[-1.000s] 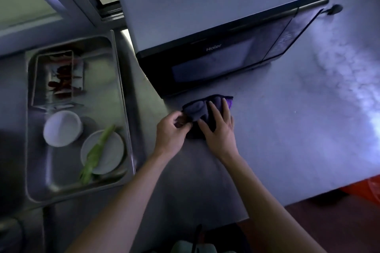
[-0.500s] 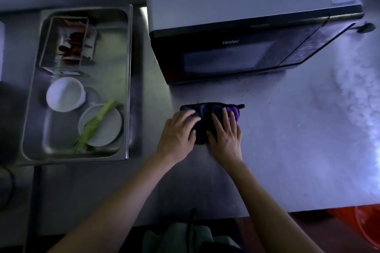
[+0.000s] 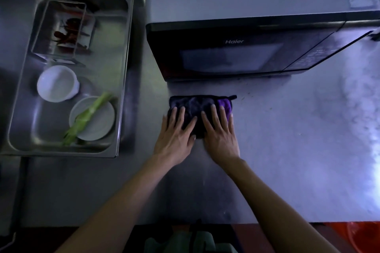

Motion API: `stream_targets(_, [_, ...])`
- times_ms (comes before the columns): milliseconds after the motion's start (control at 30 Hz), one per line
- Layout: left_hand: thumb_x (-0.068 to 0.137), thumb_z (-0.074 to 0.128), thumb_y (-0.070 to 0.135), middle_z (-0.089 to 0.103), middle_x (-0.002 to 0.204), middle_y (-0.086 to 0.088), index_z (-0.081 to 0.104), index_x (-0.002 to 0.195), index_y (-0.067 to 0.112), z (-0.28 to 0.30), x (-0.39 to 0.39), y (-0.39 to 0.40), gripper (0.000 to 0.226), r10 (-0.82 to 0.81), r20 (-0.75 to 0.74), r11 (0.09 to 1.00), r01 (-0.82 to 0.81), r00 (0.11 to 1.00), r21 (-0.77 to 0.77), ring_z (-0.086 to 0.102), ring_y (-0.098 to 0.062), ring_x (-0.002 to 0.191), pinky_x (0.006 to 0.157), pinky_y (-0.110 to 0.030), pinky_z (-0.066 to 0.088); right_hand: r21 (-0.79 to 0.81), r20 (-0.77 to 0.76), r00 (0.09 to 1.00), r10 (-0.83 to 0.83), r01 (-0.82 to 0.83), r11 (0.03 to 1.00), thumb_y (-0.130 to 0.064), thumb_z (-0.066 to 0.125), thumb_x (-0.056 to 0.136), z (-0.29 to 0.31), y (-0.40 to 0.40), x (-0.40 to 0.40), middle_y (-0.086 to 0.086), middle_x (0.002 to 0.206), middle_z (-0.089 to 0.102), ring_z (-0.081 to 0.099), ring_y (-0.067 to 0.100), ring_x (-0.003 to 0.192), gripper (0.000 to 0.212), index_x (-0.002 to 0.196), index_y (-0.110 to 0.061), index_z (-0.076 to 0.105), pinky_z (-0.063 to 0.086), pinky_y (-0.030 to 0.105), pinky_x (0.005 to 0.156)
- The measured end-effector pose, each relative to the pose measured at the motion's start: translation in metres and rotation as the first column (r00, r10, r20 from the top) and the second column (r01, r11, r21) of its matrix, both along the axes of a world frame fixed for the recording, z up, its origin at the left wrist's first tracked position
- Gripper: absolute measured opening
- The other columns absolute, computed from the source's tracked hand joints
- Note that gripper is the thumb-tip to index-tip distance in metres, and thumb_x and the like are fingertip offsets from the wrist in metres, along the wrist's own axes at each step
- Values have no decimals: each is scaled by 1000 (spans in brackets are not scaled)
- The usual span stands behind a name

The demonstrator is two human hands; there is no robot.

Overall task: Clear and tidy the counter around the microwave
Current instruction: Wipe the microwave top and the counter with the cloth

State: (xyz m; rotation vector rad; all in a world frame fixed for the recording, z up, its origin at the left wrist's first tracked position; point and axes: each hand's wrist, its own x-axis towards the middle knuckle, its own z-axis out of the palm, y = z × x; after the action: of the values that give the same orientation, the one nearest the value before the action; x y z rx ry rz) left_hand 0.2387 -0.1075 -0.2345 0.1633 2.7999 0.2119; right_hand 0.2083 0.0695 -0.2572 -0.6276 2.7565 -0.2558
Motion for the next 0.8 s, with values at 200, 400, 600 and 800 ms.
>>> stream_targets(200, [99, 43, 43, -1, 164, -21, 17, 157, 26, -3, -39, -29, 66, 46, -14, 998, -45, 999, 34, 5, -40, 151, 120, -51, 20, -22, 98, 995, 26, -24, 999, -28, 41, 100, 4, -32, -47, 9, 167, -9, -14, 32, 153, 71, 160, -18, 4, 0, 52, 124])
stream_targets(400, [99, 38, 42, -1, 164, -20, 15, 158, 23, -3, -71, -52, 66, -27, -30, 998, 28, 999, 50, 1, -41, 150, 122, -52, 14, 13, 97, 995, -19, 18, 1000, -25, 41, 99, 7, -57, -72, 12, 167, -5, -13, 34, 153, 72, 160, -14, 4, -3, 53, 124])
stream_targets(600, [97, 39, 41, -4, 164, -19, 15, 157, 22, -6, -48, -57, 67, -92, -63, 993, 97, 994, 75, -10, -42, 150, 120, -57, 12, 12, 64, 995, -73, 72, 997, -21, 44, 99, 9, -59, -65, 9, 168, -2, -11, 32, 153, 71, 160, -18, 7, 2, 53, 124])
stream_targets(800, [97, 35, 46, -3, 164, -21, 15, 157, 22, 3, -69, -57, 68, -136, 15, 990, 136, 991, 39, -8, -44, 149, 122, -54, 10, 19, 63, 994, -85, 84, 996, -16, 43, 97, 12, -61, -54, 0, 168, -6, -15, 34, 152, 74, 161, -23, 5, -2, 52, 124])
